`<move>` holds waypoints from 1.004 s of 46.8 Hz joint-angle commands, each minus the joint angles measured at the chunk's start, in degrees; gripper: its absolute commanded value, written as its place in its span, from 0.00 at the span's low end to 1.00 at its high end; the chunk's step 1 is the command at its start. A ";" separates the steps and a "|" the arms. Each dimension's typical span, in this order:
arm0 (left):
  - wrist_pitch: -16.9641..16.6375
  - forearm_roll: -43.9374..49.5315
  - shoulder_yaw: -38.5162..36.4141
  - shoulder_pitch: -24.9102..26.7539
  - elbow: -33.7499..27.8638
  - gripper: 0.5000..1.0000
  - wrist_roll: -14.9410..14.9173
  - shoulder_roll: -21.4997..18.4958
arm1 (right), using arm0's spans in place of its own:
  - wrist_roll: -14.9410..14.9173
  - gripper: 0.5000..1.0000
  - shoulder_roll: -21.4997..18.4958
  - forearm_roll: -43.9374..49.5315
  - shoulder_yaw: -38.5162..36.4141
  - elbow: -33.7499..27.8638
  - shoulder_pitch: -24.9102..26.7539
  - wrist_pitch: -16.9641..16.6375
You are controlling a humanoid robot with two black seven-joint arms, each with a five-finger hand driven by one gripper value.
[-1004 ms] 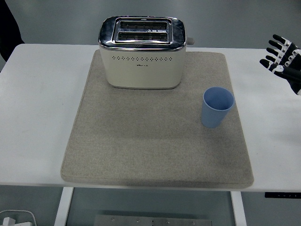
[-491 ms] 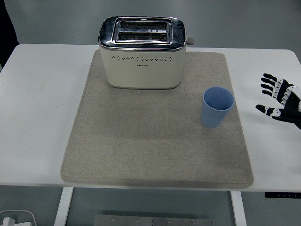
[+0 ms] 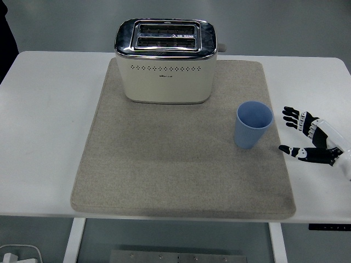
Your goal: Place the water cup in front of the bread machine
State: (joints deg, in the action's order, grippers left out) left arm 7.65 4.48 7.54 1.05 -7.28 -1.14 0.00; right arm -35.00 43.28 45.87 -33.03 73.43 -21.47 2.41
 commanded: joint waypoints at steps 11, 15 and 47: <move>0.00 0.00 0.01 0.01 0.07 1.00 0.00 0.00 | 0.98 0.86 -2.85 1.24 1.22 -1.10 -1.20 2.16; 0.00 0.00 0.01 0.01 -0.02 1.00 0.00 0.00 | 2.31 0.86 -3.72 1.24 1.48 -1.63 -2.26 2.16; 0.00 0.00 0.01 0.01 -0.01 1.00 0.00 0.00 | 4.42 0.86 -10.05 0.80 7.02 -6.55 -9.03 4.10</move>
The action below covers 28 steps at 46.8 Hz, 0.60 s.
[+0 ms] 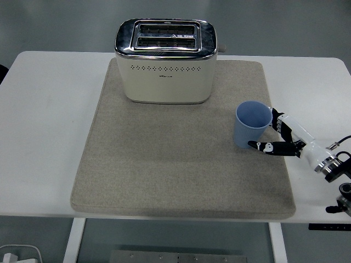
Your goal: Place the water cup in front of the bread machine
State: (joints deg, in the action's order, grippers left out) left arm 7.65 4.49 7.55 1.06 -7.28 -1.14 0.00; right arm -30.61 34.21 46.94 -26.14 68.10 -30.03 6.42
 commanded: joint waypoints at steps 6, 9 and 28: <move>0.00 0.00 0.01 0.00 -0.01 1.00 0.00 0.00 | 0.03 0.86 -1.78 -0.44 0.12 -1.83 -1.25 0.09; 0.00 0.00 0.01 0.00 -0.01 1.00 0.00 0.00 | 0.11 0.86 -2.04 -0.53 0.12 -1.83 -1.43 0.09; 0.00 0.00 0.01 0.00 -0.01 1.00 0.00 0.00 | 1.61 0.86 -3.10 -0.36 0.38 -1.83 -2.49 -0.17</move>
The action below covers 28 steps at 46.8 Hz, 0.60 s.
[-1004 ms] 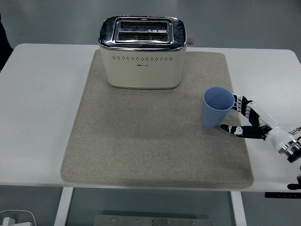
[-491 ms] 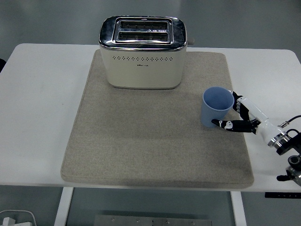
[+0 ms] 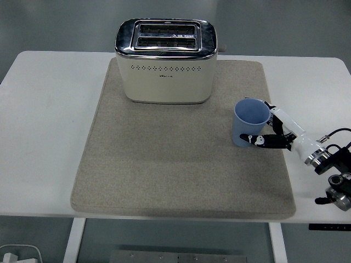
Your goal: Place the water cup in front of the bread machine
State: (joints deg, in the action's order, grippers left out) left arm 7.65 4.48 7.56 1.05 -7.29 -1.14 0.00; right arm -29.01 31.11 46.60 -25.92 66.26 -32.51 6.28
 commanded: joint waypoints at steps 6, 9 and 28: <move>0.00 0.00 0.00 0.00 0.08 1.00 0.00 0.00 | -0.08 0.85 0.00 0.16 1.22 0.00 -0.01 -0.13; 0.00 0.00 0.00 0.00 -0.01 1.00 0.00 0.00 | 0.01 0.85 0.00 0.16 1.22 0.00 -0.09 -0.13; 0.00 0.00 0.00 0.00 -0.01 1.00 0.00 0.00 | 0.01 0.19 0.00 0.51 5.00 0.00 -3.35 0.31</move>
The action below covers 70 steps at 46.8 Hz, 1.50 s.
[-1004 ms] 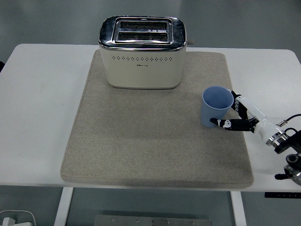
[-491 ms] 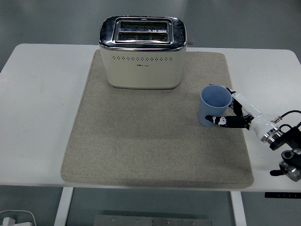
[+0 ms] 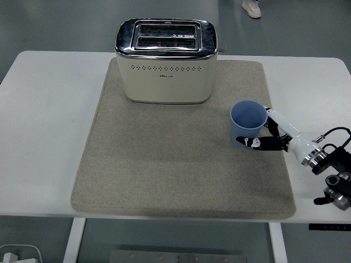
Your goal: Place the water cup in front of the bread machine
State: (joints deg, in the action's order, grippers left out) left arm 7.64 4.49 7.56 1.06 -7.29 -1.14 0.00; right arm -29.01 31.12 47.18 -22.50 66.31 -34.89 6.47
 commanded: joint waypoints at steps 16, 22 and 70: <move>0.00 0.00 0.00 0.00 -0.01 1.00 0.00 0.00 | 3.61 0.00 -0.01 -0.86 5.98 -0.04 -4.83 2.67; 0.00 0.00 0.00 0.00 -0.01 1.00 0.00 0.00 | 3.69 0.00 0.08 -1.13 5.89 -0.04 -5.01 2.58; 0.00 0.00 0.00 0.00 -0.01 1.00 0.00 0.00 | 4.49 0.00 0.26 -10.18 5.36 8.66 -10.72 2.23</move>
State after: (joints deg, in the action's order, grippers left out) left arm 7.65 4.48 7.55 1.05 -7.28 -1.14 0.00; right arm -24.91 32.98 37.08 -17.39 74.67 -45.15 8.52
